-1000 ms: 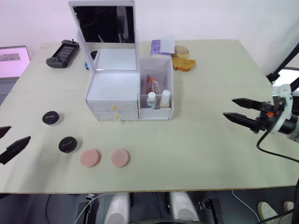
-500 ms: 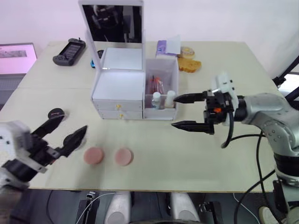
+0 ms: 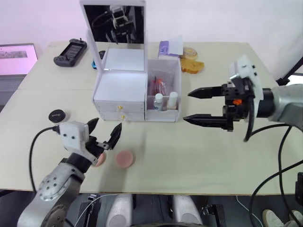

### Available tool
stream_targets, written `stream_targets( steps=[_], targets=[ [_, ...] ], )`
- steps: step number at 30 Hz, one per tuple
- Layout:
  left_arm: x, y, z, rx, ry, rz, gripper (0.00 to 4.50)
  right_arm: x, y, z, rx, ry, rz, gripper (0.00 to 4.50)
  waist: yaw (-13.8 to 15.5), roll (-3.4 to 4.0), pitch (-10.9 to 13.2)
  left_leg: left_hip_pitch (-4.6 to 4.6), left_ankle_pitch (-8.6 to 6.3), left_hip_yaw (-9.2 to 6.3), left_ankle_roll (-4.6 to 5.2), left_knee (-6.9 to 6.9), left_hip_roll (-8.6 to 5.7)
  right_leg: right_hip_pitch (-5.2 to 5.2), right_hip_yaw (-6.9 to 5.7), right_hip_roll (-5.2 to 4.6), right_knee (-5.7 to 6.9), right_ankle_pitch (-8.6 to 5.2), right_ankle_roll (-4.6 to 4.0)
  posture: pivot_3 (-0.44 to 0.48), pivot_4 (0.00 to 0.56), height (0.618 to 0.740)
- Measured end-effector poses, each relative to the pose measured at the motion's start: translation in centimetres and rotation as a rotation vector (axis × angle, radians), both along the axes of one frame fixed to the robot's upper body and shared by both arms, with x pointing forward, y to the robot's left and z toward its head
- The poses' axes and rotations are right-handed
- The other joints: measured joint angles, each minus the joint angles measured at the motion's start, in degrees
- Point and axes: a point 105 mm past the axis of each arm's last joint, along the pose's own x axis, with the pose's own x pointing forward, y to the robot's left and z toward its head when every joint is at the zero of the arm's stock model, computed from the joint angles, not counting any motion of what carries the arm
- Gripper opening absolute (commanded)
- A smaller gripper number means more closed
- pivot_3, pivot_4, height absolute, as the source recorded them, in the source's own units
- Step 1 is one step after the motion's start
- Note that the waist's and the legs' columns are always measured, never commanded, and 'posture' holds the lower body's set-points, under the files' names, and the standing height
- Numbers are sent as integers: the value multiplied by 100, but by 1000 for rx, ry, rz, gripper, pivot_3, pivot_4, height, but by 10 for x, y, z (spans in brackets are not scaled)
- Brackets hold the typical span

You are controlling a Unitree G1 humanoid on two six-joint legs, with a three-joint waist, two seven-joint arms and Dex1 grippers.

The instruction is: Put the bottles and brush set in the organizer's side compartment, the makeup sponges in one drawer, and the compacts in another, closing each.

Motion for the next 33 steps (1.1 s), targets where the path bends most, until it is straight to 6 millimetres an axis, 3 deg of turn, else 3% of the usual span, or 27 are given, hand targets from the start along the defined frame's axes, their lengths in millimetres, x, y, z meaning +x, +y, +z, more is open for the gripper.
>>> stream_targets(
  steps=[2, 4, 8, 25, 33],
  targets=[
    [8, -3, -5, 8, 6, 16, 4500, 1, -1, 1, -1, -2, -16, 4439, -2, 0, 0, 0, 0, 0, 0, 1, 0, 0, 0, 1, 0, 0, 0, 0, 150, 740],
    [14, -8, -9, 10, 4, 23, 3961, 1, -3, 2, -12, -7, -32, 4500, 3, 0, 0, -3, 0, 0, 0, 1, 0, -1, 0, 1, -1, 0, 0, 0, 150, 740],
    [21, -21, -16, 21, -8, 2, 2070, -1, -7, 7, -25, -12, -45, 4500, -1, -1, 0, -4, 0, 0, 0, 1, 0, -1, 0, 1, -3, 0, 0, 0, 150, 740],
    [36, -24, -8, 47, -131, 68, 2070, -1, -11, 25, -48, -89, -83, 4500, 8, -1, 0, -8, -1, 0, 1, 2, 0, -3, 0, 1, -6, 0, 1, 0, 150, 740],
    [39, -25, -15, 43, -114, 71, 2070, 0, -12, 37, -39, -131, -85, 4500, 2, 0, 0, -8, -1, 0, 1, 2, 0, -4, 0, 1, -6, 0, 1, 0, 150, 740]
  ],
)
